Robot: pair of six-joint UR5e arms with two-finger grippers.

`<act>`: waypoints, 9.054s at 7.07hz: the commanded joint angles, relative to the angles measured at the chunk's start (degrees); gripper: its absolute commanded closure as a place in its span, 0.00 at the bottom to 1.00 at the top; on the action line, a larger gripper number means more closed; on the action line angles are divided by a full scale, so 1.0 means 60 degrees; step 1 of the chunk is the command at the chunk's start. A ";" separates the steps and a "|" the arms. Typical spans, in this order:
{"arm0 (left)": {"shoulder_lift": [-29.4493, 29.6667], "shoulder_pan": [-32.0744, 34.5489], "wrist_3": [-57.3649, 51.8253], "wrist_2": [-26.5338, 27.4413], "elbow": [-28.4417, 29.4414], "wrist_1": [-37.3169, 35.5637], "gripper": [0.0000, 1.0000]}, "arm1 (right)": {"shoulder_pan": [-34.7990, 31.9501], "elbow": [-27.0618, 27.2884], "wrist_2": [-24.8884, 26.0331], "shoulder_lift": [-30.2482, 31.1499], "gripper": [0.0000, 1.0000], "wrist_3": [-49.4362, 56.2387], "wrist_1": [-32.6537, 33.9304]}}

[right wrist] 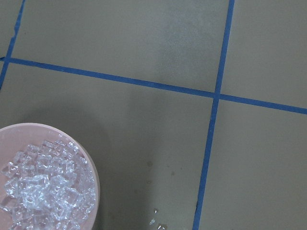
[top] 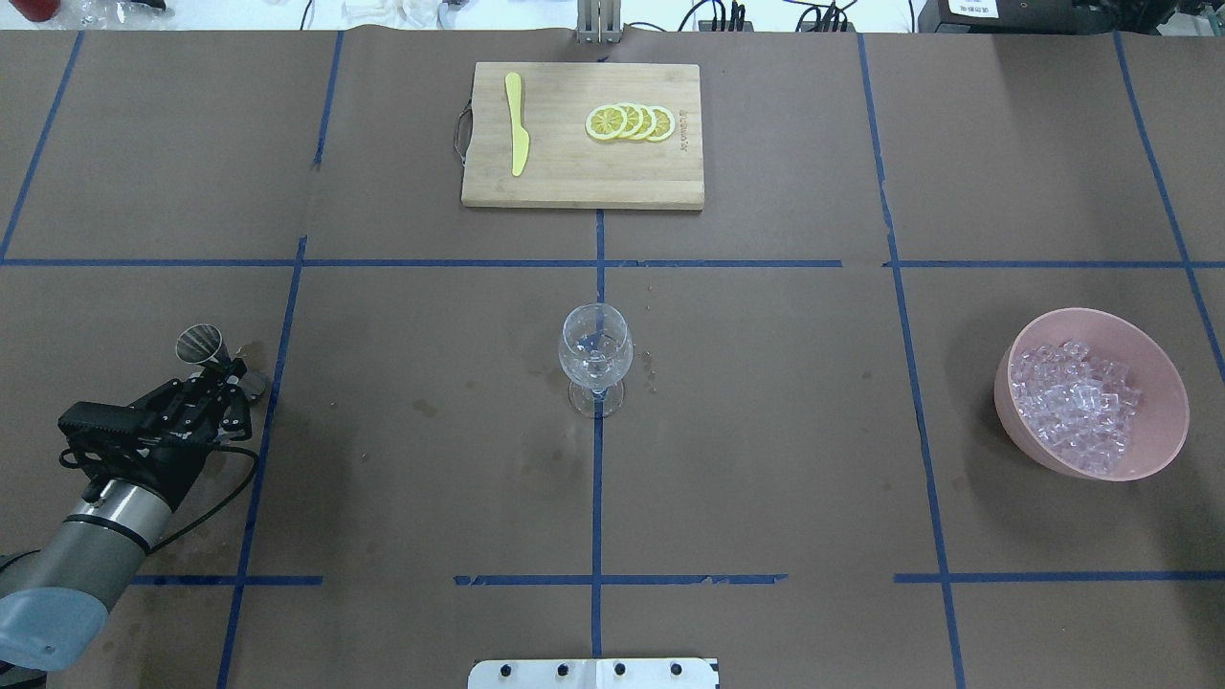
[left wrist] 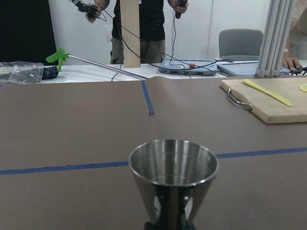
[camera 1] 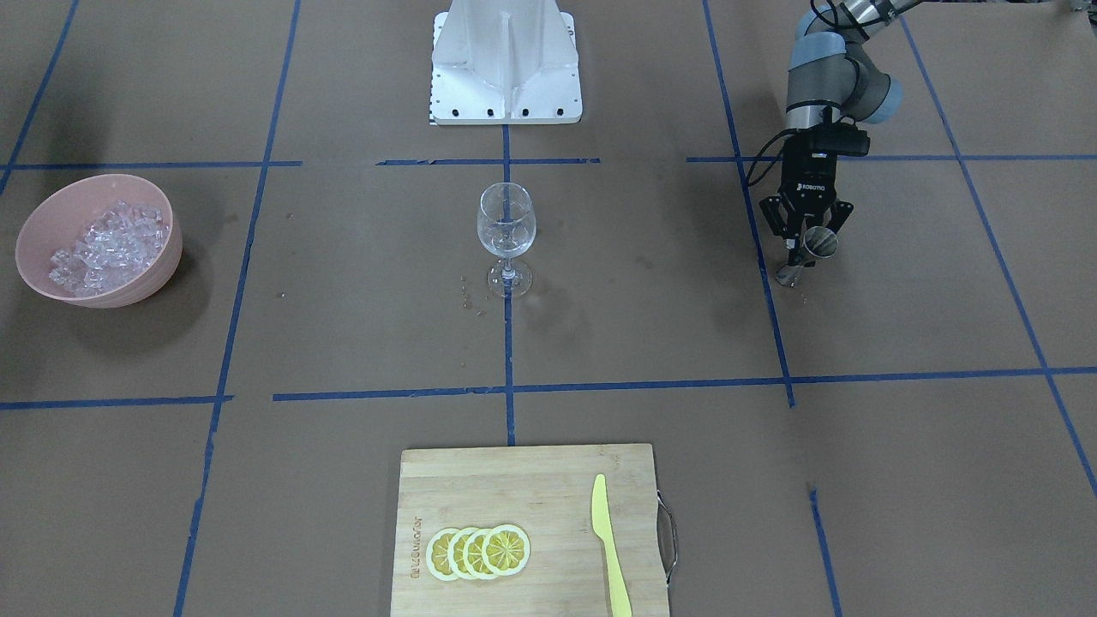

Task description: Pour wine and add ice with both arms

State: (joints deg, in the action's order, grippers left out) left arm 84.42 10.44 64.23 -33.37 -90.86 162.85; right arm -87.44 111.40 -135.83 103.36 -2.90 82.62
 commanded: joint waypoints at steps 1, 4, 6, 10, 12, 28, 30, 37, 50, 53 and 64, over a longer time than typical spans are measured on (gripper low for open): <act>0.0008 -0.0011 0.0018 0.0053 -0.0003 0.0002 0.74 | -0.0046 0.0008 0.0007 0.0000 0.00 0.0000 0.0000; 0.0008 0.0003 0.0003 0.0315 -0.0061 0.0178 0.00 | -0.0061 0.0008 -0.0008 0.0000 0.00 0.0000 0.0000; 0.0008 -0.0011 0.0003 0.1292 -0.0135 0.0541 0.00 | -0.0061 0.0008 -0.0008 0.0000 0.00 -0.0015 0.0000; -0.0138 0.0222 -0.2355 0.1870 -0.0426 0.3302 0.00 | -0.0061 0.0023 -0.0008 -0.0015 0.00 -0.0015 0.0000; -0.0342 0.1286 -0.3407 0.0022 -0.0428 0.3694 0.00 | -0.0061 0.0023 -0.0008 -0.0015 0.00 0.0014 0.0000; -0.0637 1.3670 -1.0456 -1.7671 -0.1629 -1.1541 0.00 | 0.0753 0.0985 0.0006 -0.0015 0.00 -0.2158 -0.0116; -0.0579 1.3656 -1.0456 -1.7686 -0.1658 -1.1526 0.00 | 0.2799 0.1077 0.1054 0.0043 0.00 -0.5431 -0.2404; -0.0476 1.3656 -1.0456 -1.7671 -0.1688 -1.1219 0.00 | 0.6719 0.0728 0.4677 0.0351 0.20 -0.8204 -0.3647; -0.0476 1.3656 -1.0456 -1.7715 -0.1614 -1.0940 0.00 | 0.7146 0.1848 0.4915 -0.0201 1.00 -0.7734 -0.2731; -0.0476 1.3641 -1.0456 -1.7701 -0.1658 -1.0984 0.00 | 0.7014 0.2527 0.4445 -0.4131 1.00 -0.8593 0.1391; -0.0461 1.3641 -1.0456 -1.7657 -0.1629 -1.0984 0.00 | 1.0149 -0.0576 0.6598 -1.0458 0.86 -1.1382 0.4160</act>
State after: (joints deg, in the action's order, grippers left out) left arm 81.65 92.29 1.49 -139.33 -100.74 96.95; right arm -26.98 109.52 -96.87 41.80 -70.87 107.59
